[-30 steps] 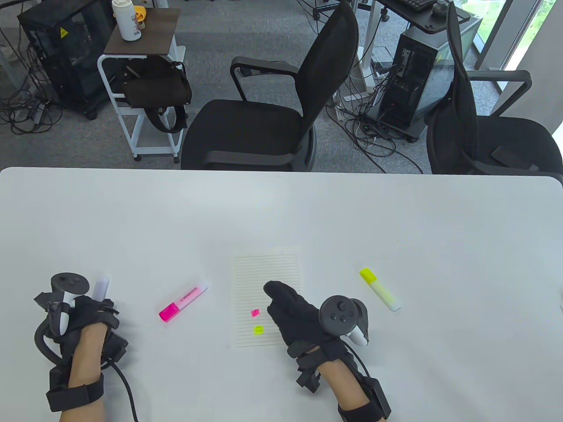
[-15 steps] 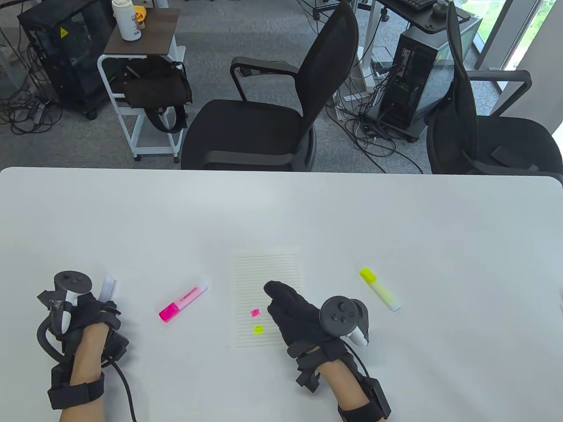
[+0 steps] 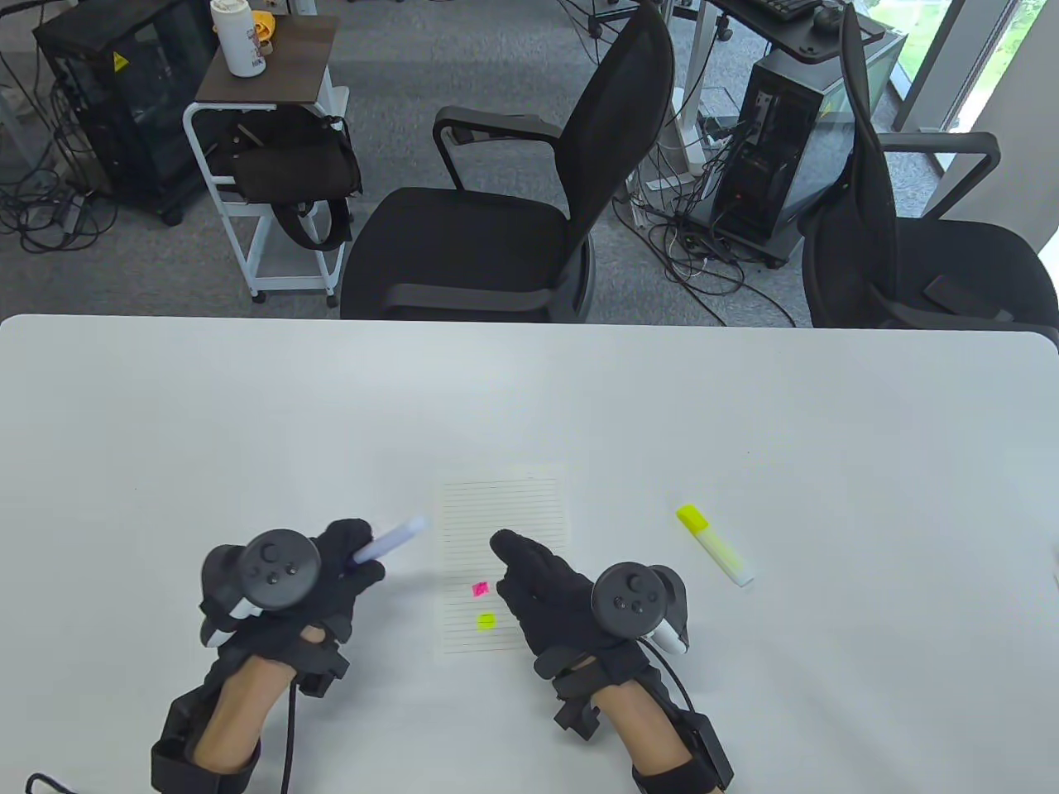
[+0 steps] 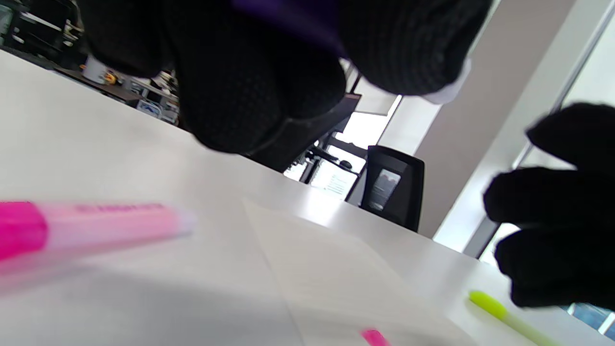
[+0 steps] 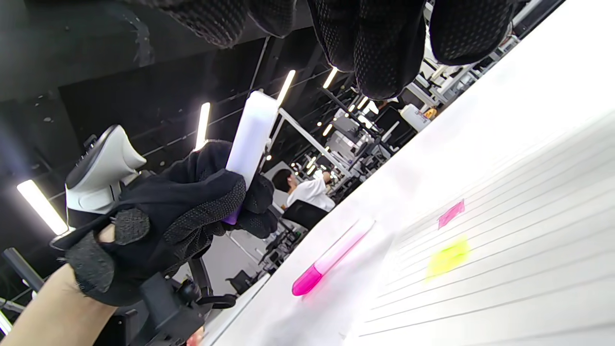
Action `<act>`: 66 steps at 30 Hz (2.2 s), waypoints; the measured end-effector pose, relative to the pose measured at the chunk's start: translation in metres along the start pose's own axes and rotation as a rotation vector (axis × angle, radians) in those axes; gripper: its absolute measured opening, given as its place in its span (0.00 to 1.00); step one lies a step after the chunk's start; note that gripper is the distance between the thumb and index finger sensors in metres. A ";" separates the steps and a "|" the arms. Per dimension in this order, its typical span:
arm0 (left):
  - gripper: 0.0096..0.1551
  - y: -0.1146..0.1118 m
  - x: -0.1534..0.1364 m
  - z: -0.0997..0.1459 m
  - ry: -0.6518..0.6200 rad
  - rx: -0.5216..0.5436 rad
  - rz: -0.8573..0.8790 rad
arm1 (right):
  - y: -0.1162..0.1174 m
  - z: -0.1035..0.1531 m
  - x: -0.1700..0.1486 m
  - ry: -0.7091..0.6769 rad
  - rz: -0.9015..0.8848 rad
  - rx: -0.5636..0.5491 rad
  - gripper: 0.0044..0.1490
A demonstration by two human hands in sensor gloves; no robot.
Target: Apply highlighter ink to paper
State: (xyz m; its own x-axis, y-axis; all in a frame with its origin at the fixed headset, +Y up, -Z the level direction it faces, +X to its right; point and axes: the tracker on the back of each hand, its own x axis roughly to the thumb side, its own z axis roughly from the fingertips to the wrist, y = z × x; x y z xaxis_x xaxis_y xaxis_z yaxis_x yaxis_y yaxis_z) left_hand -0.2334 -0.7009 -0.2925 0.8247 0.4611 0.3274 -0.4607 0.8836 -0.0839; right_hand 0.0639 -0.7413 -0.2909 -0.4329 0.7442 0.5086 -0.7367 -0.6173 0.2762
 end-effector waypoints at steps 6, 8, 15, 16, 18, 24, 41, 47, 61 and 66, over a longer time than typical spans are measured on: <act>0.33 -0.031 0.032 -0.002 -0.173 -0.114 0.052 | 0.008 -0.002 0.008 -0.044 0.089 0.052 0.37; 0.33 -0.036 0.039 0.000 -0.201 -0.108 0.049 | 0.010 -0.002 0.011 -0.063 0.125 0.055 0.36; 0.30 -0.040 0.042 -0.001 -0.250 -0.112 0.094 | 0.012 -0.003 0.016 -0.121 0.127 0.047 0.30; 0.30 -0.040 0.040 -0.001 -0.245 -0.106 0.130 | 0.011 -0.003 0.017 -0.124 0.113 0.042 0.30; 0.29 -0.037 0.039 -0.001 -0.247 -0.104 0.178 | 0.010 -0.003 0.019 -0.138 0.095 0.034 0.29; 0.29 -0.027 0.039 -0.001 -0.237 -0.103 0.256 | 0.009 -0.003 0.028 -0.193 0.068 0.035 0.28; 0.28 -0.024 0.037 0.005 -0.084 -0.041 0.501 | -0.007 0.004 0.049 -0.363 0.131 -0.119 0.27; 0.34 -0.031 0.026 -0.001 -0.154 -0.157 0.371 | -0.006 0.001 0.038 -0.312 0.078 -0.019 0.27; 0.35 0.018 -0.081 0.013 0.480 0.024 0.026 | -0.047 0.011 0.002 -0.073 0.106 -0.220 0.26; 0.36 0.014 -0.118 0.014 0.678 -0.053 0.002 | -0.047 0.011 -0.003 -0.022 0.106 -0.207 0.26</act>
State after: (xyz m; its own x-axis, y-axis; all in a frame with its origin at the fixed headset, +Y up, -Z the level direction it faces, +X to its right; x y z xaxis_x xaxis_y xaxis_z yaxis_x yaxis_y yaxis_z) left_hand -0.3418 -0.7440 -0.3190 0.8552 0.3968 -0.3334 -0.4599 0.8776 -0.1352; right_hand 0.1051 -0.7172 -0.2965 -0.5043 0.6708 0.5438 -0.7792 -0.6250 0.0485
